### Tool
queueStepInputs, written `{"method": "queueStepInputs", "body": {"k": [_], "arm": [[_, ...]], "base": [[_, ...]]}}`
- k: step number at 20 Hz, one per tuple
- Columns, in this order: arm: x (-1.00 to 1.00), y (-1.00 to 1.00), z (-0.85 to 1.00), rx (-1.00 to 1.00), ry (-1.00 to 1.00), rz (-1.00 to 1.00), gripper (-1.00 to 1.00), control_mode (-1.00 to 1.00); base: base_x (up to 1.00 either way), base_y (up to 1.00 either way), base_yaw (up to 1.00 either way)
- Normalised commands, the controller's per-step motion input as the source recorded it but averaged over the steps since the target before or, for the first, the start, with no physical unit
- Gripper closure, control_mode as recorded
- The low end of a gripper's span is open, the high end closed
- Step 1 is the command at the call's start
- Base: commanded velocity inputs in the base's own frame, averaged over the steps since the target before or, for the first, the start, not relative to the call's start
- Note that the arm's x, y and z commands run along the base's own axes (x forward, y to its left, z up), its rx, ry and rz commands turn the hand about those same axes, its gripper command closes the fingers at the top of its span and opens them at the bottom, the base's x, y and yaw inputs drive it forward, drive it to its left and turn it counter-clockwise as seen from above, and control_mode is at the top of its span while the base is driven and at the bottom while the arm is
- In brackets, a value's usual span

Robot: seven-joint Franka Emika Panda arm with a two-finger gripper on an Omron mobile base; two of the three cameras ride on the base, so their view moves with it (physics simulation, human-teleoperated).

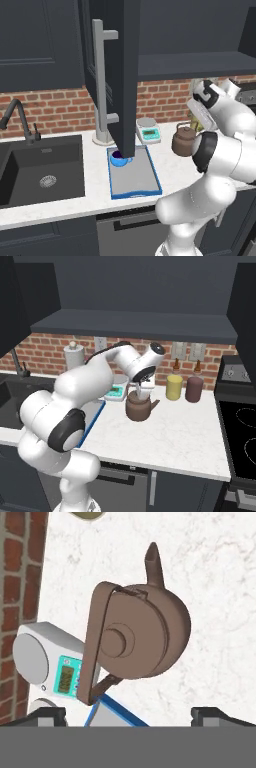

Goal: Pick the kettle from the counter and place it on the tray. Then pick the mug from the cabinet and place it on the tray. Then close the cabinet doors.

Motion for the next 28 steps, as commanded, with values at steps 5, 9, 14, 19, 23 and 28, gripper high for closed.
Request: {"method": "queueStepInputs", "body": {"k": [5, 9, 14, 19, 23, 28], "arm": [[0.25, -0.09, -0.16, 0.02, 0.0, 0.0, -1.0, -1.0], [0.14, -0.05, -0.12, 0.02, 0.0, 0.0, -1.0, -1.0], [0.1, -0.01, -0.12, 0.02, 0.0, -0.01, -1.0, -1.0], [0.13, 0.0, -0.2, 0.0, 0.02, -0.01, -1.0, -1.0], [0.19, 0.0, -0.14, 0.03, 0.03, -0.02, -1.0, -1.0], [0.17, 0.0, -0.1, 0.05, 0.02, -0.01, -1.0, -1.0]], "base": [[0.0, 0.0, 0.0], [0.0, 0.0, 0.0], [0.0, 0.0, 0.0], [0.0, 0.0, 0.0], [0.0, 0.0, 0.0], [0.0, 0.0, 0.0]]}}
